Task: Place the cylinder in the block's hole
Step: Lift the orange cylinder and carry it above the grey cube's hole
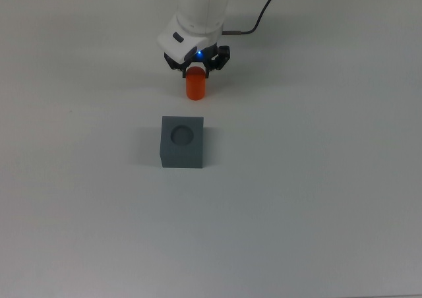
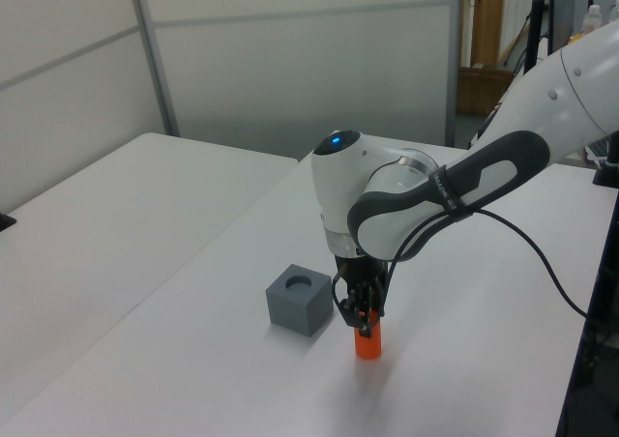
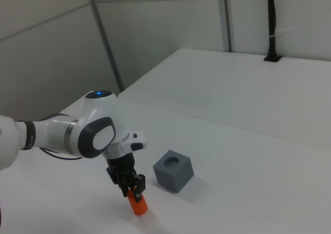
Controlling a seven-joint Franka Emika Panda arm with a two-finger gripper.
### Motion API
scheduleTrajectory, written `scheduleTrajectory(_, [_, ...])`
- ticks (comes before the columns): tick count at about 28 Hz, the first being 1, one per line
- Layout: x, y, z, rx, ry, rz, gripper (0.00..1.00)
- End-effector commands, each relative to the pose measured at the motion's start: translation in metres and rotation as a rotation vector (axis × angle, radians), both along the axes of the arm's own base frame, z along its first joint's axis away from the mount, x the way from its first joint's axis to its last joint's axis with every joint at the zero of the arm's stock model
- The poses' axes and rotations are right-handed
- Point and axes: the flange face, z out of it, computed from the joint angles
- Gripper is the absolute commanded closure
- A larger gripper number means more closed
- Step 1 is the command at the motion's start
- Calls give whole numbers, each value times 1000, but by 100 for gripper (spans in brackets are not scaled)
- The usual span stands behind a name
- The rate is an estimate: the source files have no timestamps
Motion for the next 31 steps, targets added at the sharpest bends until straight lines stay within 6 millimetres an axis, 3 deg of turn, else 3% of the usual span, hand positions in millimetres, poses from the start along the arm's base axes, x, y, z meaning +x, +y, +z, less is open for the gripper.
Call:
scheduleTrajectory(1, [2, -1, -9, -36, -22, 47, 57])
scheduleTrajectory(5, [4, 0, -8, -37, -37, 51, 65])
scheduleTrajectory(18, [40, -8, 88, -43, -101, 13, 65])
scheduleTrajectory(31, [103, -20, 99, -30, -165, -43, 65])
